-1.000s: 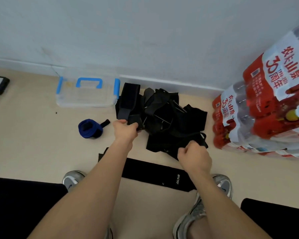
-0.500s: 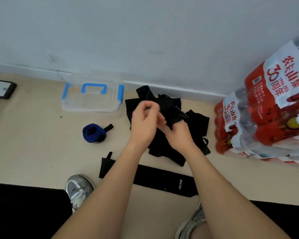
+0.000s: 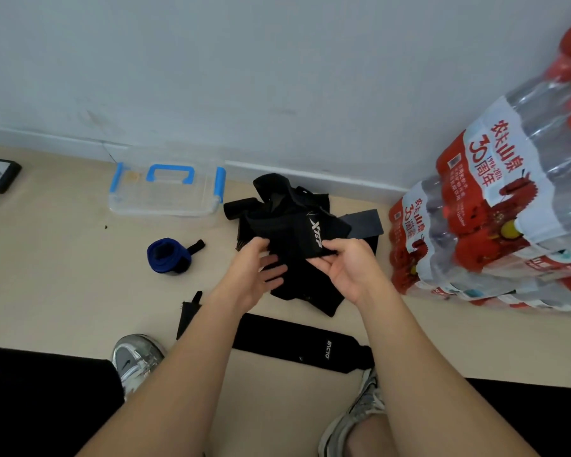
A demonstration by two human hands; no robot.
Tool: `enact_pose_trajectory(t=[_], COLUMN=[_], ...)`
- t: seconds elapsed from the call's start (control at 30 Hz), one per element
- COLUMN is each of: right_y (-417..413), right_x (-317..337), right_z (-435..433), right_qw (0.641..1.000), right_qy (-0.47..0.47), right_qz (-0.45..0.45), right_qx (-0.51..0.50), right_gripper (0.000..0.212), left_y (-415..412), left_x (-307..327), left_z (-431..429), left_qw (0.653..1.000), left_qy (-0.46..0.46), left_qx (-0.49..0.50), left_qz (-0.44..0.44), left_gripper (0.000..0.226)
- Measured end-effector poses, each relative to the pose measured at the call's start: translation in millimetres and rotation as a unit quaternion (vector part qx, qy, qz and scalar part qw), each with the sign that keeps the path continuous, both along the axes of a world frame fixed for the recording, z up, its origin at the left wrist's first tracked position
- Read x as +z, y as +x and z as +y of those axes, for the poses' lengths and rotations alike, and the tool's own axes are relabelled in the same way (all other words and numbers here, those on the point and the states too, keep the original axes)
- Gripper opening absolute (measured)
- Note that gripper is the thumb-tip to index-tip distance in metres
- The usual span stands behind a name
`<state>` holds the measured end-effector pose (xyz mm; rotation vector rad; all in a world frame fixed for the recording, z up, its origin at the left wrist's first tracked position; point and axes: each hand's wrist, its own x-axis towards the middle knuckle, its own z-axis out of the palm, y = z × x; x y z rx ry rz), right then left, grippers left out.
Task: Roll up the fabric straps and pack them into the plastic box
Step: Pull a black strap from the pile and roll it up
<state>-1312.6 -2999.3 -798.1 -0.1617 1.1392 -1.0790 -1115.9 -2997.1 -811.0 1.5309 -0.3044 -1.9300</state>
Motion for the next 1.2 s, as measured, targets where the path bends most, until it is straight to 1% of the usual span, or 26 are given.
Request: enact_pose_trajectory(t=[0.07, 0.1, 0.13, 0.17, 0.23, 0.3, 0.4, 0.47, 0.5, 0.53, 0.6, 0.67, 0.7, 0.73, 0.8, 0.83, 0.87, 0.9, 0.93, 0.97, 1.0, 1.03, 1.07, 1.1, 1.13, 1.2], right_y=[1, 2, 3, 4, 4, -3, -20, -28, -31, -33, -34, -39, -42, -47, -53, -55, -56, -55, -51, -46, -39, -31, -23, -14, -5, 14], right_x=[-1, -2, -4, -8, -18, -32, -55, -65, -69, -71, -72, -72, -74, -75, -76, -78, -80, -83, -83, -80, -76, -71, -65, -57, -50, -40], right_z=[8, 14, 20, 26, 35, 42, 48, 49, 49, 47, 42, 35, 31, 27, 21, 19, 18, 15, 11, 7, 2, -3, -7, -11, -14, -18], right_qw=[0.998, 0.994, 0.987, 0.979, 0.961, 0.932, 0.875, 0.845, 0.843, 0.850, 0.870, 0.887, 0.898, 0.912, 0.939, 0.943, 0.940, 0.939, 0.942, 0.952, 0.967, 0.981, 0.990, 0.996, 0.996, 0.976], right_qy=[0.035, 0.059, 0.084, 0.109, 0.151, 0.175, 0.160, 0.153, 0.155, 0.160, 0.173, 0.177, 0.175, 0.178, 0.191, 0.194, 0.193, 0.188, 0.181, 0.169, 0.146, 0.115, 0.083, 0.057, 0.034, 0.000], right_qz=[0.033, 0.061, 0.085, 0.105, 0.161, 0.254, 0.411, 0.485, 0.499, 0.497, 0.461, 0.411, 0.377, 0.338, 0.266, 0.260, 0.271, 0.277, 0.267, 0.233, 0.180, 0.124, 0.083, 0.067, 0.069, 0.126], right_qx=[0.038, 0.073, 0.108, 0.135, 0.168, 0.191, 0.199, 0.163, 0.126, 0.078, -0.025, -0.115, -0.142, -0.146, -0.101, -0.079, -0.072, -0.081, -0.092, -0.102, -0.106, -0.100, -0.074, -0.024, 0.042, 0.179], right_gripper=[0.035, 0.034, 0.033, 0.032, 0.031, 0.035, 0.046, 0.050, 0.052, 0.055, 0.069, 0.088, 0.093, 0.091, 0.065, 0.052, 0.046, 0.049, 0.056, 0.064, 0.067, 0.066, 0.060, 0.053, 0.048, 0.046], left_y=[-2, -3, -4, -5, -3, 5, 17, 20, 21, 22, 21, 15, 10, 4, -6, -10, -13, -15, -18, -19, -21, -22, -23, -22, -18, -9], left_x=[-3, -5, -7, -9, -13, -18, -29, -37, -41, -44, -46, -50, -52, -54, -58, -60, -62, -65, -68, -73, -75, -74, -71, -67, -63, -52], left_z=[4, 6, 6, 6, 2, -3, -10, -12, -14, -15, -14, -11, -8, -6, -5, -6, -8, -9, -11, -13, -15, -18, -22, -26, -30, -36], left_qw=[0.995, 0.992, 0.992, 0.995, 0.997, 0.989, 0.976, 0.951, 0.929, 0.908, 0.873, 0.849, 0.843, 0.836, 0.829, 0.838, 0.849, 0.854, 0.856, 0.861, 0.874, 0.900, 0.934, 0.962, 0.977, 0.984], left_qy=[0.005, -0.010, -0.025, -0.035, -0.030, -0.027, -0.031, -0.015, 0.002, 0.019, 0.032, -0.010, -0.057, -0.113, -0.196, -0.209, -0.205, -0.196, -0.188, -0.181, -0.168, -0.137, -0.088, -0.034, 0.009, 0.042], left_qx=[0.030, 0.044, 0.054, 0.061, 0.066, 0.076, 0.092, 0.081, 0.065, 0.048, 0.000, -0.075, -0.115, -0.157, -0.244, -0.279, -0.307, -0.322, -0.318, -0.295, -0.259, -0.215, -0.170, -0.139, -0.129, -0.153], left_qz=[0.100, 0.118, 0.109, 0.075, -0.038, -0.125, -0.193, -0.297, -0.364, -0.417, -0.487, -0.522, -0.522, -0.513, -0.463, -0.420, -0.379, -0.358, -0.362, -0.373, -0.376, -0.353, -0.301, -0.233, -0.172, -0.086], left_gripper=[0.040, 0.040, 0.035, 0.029, 0.023, 0.031, 0.038, 0.039, 0.048, 0.059, 0.071, 0.074, 0.072, 0.070, 0.070, 0.073, 0.075, 0.073, 0.063, 0.049, 0.034, 0.024, 0.019, 0.027, 0.043, 0.075])
